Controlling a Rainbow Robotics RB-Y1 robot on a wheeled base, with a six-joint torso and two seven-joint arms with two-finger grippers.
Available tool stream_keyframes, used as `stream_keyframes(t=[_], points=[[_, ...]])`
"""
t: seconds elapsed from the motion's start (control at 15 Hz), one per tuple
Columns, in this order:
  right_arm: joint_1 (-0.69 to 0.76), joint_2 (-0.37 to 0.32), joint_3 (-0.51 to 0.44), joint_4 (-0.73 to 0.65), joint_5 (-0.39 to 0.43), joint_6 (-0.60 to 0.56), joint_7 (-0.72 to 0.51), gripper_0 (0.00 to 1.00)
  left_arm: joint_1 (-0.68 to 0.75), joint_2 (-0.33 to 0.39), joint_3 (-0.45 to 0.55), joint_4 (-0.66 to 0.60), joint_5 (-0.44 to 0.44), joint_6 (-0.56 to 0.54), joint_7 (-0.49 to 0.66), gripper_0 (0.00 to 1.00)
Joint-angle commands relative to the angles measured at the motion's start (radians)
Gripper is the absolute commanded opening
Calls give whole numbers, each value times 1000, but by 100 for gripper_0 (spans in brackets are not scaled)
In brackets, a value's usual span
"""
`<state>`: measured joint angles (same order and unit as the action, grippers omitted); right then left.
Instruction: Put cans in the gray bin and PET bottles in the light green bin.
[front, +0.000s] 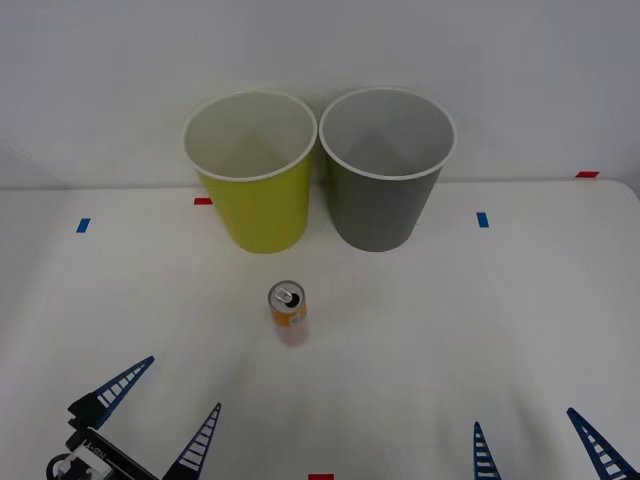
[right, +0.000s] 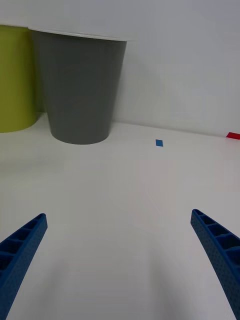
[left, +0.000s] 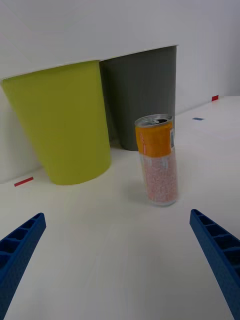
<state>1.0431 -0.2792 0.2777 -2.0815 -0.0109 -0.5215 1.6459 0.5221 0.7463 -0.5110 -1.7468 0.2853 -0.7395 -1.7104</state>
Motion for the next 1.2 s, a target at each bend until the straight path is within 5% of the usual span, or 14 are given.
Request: stream_keyframes(t=[0.07,0.67,1.2], points=[[0,0,0,0,0,0,0,100,-111,-8,-81,1,74,84,-9,100],[0,0,0,0,0,0,0,100,-298,-166,-98,7,89,381,-25,100],[0,0,0,0,0,0,0,100,-366,-249,-103,46,75,439,-41,100]])
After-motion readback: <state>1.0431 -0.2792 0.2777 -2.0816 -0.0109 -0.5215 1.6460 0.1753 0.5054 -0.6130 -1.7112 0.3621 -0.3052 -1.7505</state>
